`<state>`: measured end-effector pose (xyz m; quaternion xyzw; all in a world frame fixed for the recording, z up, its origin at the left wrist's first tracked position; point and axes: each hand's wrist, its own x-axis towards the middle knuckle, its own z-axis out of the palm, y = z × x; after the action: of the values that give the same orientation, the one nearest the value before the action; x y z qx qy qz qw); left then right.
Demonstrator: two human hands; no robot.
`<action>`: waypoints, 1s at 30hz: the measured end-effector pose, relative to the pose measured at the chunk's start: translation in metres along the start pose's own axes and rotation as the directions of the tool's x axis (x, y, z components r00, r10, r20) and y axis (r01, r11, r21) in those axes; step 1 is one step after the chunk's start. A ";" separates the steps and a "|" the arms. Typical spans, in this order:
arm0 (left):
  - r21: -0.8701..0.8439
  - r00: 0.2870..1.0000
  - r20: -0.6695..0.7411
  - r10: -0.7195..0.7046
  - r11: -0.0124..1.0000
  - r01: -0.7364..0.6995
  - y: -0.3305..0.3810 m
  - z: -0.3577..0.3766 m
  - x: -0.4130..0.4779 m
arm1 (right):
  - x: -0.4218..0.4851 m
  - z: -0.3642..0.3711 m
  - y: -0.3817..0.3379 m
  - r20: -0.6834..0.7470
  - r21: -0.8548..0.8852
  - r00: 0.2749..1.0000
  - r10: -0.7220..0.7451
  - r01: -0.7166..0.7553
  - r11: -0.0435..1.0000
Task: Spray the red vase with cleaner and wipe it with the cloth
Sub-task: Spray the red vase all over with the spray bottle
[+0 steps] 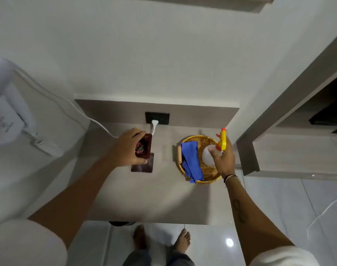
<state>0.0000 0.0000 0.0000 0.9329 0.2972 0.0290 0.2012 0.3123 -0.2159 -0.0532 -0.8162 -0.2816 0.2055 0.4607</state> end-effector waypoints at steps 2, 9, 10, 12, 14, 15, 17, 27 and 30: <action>-0.055 1.000 -0.010 -0.012 0.998 0.012 0.001 -0.002 0.005 | 0.008 0.005 0.004 -0.056 -0.003 0.998 0.008 -0.008 1.000; -0.206 0.991 -0.127 -0.030 0.979 0.003 -0.018 0.002 -0.011 | 0.015 0.002 0.018 -0.230 -0.040 0.971 -0.059 0.051 0.998; -0.247 0.989 -0.140 -0.037 0.969 0.002 -0.023 0.002 -0.015 | 0.013 -0.002 0.014 -0.267 -0.070 0.958 -0.101 0.085 0.994; -0.320 0.987 -0.154 -0.038 0.947 -0.014 -0.037 0.004 -0.021 | 0.002 -0.012 -0.001 -0.331 -0.121 0.926 -0.181 0.148 0.981; -0.376 0.986 -0.160 -0.039 0.926 -0.024 -0.054 0.009 -0.027 | -0.019 -0.015 -0.017 -0.386 -0.110 0.892 -0.234 0.208 0.972; -0.401 0.985 -0.171 -0.036 0.915 -0.036 -0.061 0.011 -0.030 | -0.034 -0.015 -0.027 -0.412 -0.090 0.872 -0.266 0.252 0.964; -0.451 0.980 -0.199 -0.023 0.890 -0.071 -0.075 0.016 -0.035 | -0.064 -0.006 -0.043 -0.414 0.011 0.867 -0.277 0.309 0.951; -0.683 0.977 -0.200 -0.078 0.726 -0.082 -0.086 0.049 -0.063 | -0.171 0.083 -0.071 0.416 0.269 0.888 -0.198 0.088 0.959; -0.688 0.981 -0.170 -0.096 0.724 -0.048 -0.095 0.054 -0.069 | -0.172 0.106 -0.072 0.483 0.242 0.873 -0.064 -0.063 0.968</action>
<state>-0.0991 0.0118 -0.0818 0.7801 0.2954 0.2250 0.5036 0.0998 -0.2301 -0.0295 -0.6733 -0.3606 0.4380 0.4742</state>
